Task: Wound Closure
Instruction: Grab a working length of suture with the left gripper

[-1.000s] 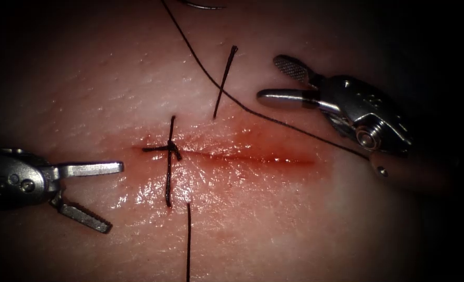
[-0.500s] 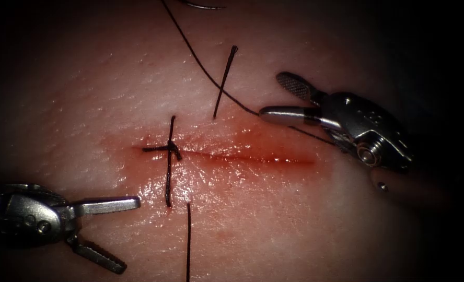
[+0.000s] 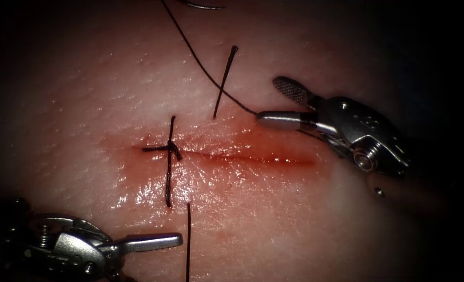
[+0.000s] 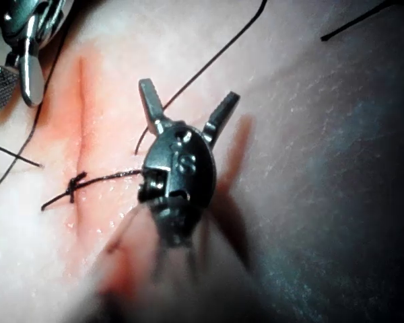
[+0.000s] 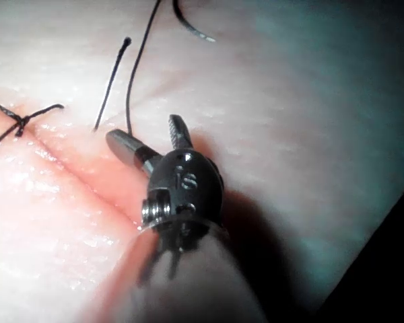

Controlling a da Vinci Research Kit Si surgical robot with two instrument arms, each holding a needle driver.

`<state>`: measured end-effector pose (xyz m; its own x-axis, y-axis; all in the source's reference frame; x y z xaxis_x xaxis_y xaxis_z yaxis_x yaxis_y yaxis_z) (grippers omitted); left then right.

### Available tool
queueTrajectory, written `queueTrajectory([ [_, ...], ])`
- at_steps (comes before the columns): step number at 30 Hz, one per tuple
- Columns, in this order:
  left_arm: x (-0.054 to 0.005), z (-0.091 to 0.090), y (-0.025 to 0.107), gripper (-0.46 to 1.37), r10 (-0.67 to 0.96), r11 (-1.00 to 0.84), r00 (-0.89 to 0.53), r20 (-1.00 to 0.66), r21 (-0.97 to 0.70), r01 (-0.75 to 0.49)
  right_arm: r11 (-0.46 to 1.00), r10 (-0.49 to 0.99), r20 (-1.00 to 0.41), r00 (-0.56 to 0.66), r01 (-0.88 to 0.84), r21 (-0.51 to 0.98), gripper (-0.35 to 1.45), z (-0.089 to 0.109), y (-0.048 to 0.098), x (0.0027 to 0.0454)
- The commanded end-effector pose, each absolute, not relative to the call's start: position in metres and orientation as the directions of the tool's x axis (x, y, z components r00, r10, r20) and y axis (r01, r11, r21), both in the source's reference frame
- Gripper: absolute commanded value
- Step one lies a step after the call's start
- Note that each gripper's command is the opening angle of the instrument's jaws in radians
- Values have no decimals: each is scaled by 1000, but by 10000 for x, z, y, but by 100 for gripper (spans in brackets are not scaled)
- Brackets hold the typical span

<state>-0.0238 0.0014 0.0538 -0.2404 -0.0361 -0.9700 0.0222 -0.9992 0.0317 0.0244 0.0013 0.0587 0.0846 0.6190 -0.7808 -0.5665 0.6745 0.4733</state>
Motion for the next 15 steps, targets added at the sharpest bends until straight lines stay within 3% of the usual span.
queueTrajectory([
  [1,-240,537,15,79,-56,-998,-243,-968,53,20,677,618,-782,85,-564,473,122,588,12,244],
  [15,-267,542,15,76,-139,-990,-265,-954,139,21,672,621,-780,79,-565,478,122,591,4,245],
])
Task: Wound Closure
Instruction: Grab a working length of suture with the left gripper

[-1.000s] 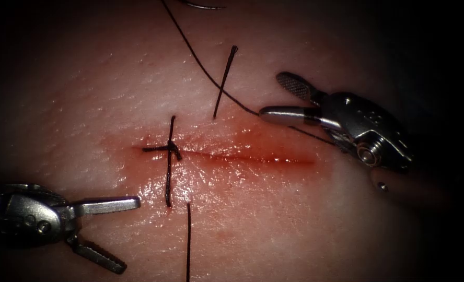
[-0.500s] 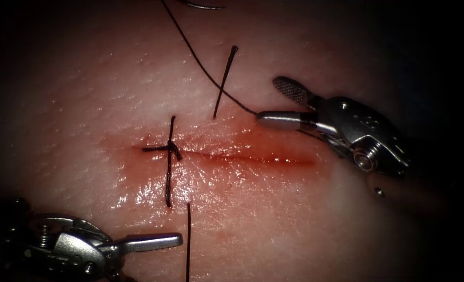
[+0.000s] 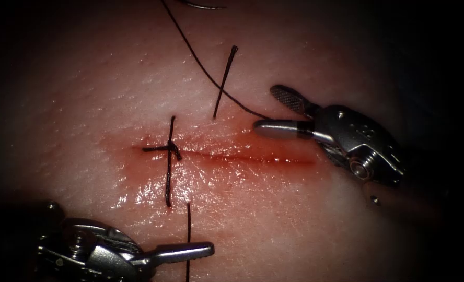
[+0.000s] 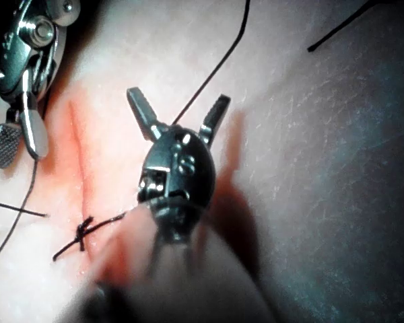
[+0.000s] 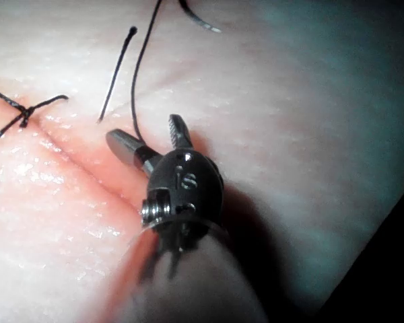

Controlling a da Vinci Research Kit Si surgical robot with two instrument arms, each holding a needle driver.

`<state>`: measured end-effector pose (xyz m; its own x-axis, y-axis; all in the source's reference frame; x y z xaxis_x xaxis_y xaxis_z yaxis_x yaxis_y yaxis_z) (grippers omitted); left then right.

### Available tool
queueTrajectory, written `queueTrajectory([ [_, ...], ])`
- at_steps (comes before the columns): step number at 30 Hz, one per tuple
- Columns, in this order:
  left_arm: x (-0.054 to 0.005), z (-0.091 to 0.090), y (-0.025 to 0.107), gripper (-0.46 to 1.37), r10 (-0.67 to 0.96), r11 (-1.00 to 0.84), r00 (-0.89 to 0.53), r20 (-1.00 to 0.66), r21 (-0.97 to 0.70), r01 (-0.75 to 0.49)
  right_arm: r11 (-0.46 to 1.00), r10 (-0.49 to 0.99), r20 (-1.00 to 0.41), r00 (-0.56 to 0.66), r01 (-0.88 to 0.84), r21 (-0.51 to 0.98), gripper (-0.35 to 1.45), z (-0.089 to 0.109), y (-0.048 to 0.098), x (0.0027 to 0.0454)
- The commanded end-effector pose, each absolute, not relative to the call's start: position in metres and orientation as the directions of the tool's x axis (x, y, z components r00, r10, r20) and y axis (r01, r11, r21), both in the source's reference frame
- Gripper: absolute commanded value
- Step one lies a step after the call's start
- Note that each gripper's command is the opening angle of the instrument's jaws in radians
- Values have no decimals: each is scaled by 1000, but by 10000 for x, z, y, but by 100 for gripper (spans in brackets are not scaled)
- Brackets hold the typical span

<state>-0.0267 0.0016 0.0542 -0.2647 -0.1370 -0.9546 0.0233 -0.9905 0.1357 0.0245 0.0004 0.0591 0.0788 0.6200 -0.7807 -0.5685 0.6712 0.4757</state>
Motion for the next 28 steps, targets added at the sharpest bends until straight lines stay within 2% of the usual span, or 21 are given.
queueTrajectory([
  [1,-268,542,15,75,-140,-990,-265,-954,139,21,672,621,-780,79,-565,478,122,591,4,245],
  [2,-269,543,14,69,-146,-989,-268,-952,146,20,672,621,-780,79,-565,478,122,591,4,244],
  [4,-270,546,12,36,-156,-988,-266,-951,152,36,672,621,-780,79,-565,478,122,591,4,244],
  [5,-271,547,11,12,-157,-988,-270,-950,149,49,672,621,-780,79,-565,478,122,590,4,244],
  [6,-271,548,10,-26,-164,-986,-279,-946,152,65,672,621,-780,79,-565,478,121,590,4,244],
  [7,-272,548,9,-35,-170,-985,-282,-944,156,71,672,621,-780,79,-565,478,121,590,4,244],
  [28,-276,548,13,-35,-212,-976,-260,-942,191,104,672,621,-780,79,-565,478,120,588,2,244],
])
